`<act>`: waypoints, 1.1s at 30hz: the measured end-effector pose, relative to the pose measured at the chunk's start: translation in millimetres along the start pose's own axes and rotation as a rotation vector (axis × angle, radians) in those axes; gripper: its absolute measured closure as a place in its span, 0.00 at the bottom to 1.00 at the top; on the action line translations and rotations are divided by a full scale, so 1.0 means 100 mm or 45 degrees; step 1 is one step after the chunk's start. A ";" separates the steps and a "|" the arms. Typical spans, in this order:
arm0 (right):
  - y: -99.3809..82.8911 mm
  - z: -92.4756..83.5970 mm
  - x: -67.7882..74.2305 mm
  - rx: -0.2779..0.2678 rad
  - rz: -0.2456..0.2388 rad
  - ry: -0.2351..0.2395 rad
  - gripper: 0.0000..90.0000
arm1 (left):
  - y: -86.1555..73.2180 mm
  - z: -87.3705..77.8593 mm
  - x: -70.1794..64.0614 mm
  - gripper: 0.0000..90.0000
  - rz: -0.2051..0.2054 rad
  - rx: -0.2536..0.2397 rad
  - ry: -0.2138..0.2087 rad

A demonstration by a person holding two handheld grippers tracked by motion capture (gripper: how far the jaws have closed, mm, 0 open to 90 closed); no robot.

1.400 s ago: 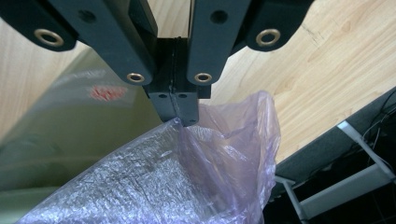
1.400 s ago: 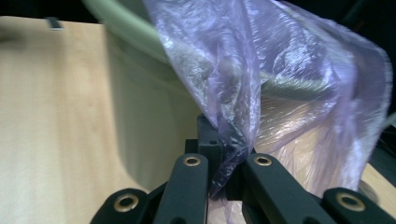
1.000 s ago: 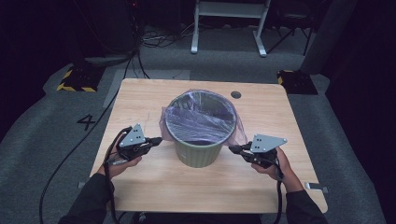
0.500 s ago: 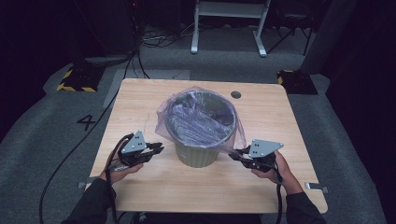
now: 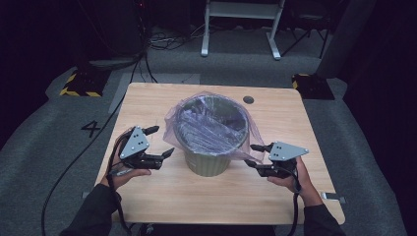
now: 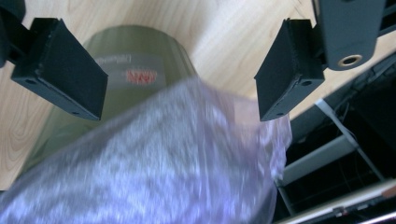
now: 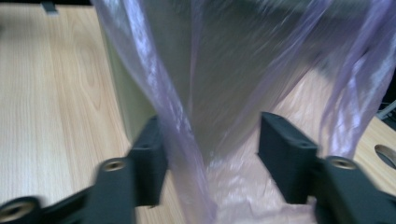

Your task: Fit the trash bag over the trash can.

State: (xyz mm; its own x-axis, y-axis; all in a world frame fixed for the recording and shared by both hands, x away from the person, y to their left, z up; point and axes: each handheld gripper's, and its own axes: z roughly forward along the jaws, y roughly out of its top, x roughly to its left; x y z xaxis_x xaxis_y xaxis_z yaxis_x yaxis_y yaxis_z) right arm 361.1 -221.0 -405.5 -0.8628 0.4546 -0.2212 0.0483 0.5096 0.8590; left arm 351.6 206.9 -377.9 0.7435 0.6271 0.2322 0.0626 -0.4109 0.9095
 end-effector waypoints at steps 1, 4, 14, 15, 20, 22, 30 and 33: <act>0.02 -0.02 0.00 -0.016 0.016 -0.007 0.44 | 0.02 0.00 0.00 0.21 0.002 -0.001 -0.003; 0.07 -0.06 0.02 -0.052 0.023 -0.026 0.37 | 0.10 0.04 0.01 0.34 0.022 0.006 -0.012; 0.22 -0.20 0.13 -0.172 -0.003 0.003 0.82 | 0.08 0.11 0.02 1.00 0.055 0.029 -0.088; 0.22 -0.20 0.15 -0.174 -0.020 0.018 0.88 | 0.07 0.12 0.02 1.00 0.061 0.041 -0.101; 0.19 -0.13 0.21 -0.131 -0.048 0.073 1.00 | -0.05 0.15 -0.06 1.00 0.094 0.078 -0.146; 0.16 -0.11 0.21 -0.124 -0.041 0.088 1.00 | -0.12 0.18 -0.09 1.00 0.095 0.098 -0.151; 0.00 0.07 0.17 -0.068 0.014 0.125 1.00 | -0.31 0.32 -0.14 1.00 0.073 0.146 -0.187; -0.05 0.14 0.16 -0.036 0.023 0.137 1.00 | -0.38 0.38 -0.17 1.00 0.082 0.187 -0.206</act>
State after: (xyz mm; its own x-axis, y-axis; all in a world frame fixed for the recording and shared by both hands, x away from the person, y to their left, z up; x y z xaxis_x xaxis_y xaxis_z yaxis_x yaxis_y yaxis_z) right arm 353.6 -206.1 -419.5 -0.9109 0.3818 -0.1563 0.0512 0.4805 0.8755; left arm 361.8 186.7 -429.8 0.8455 0.4870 0.2188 0.0991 -0.5458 0.8320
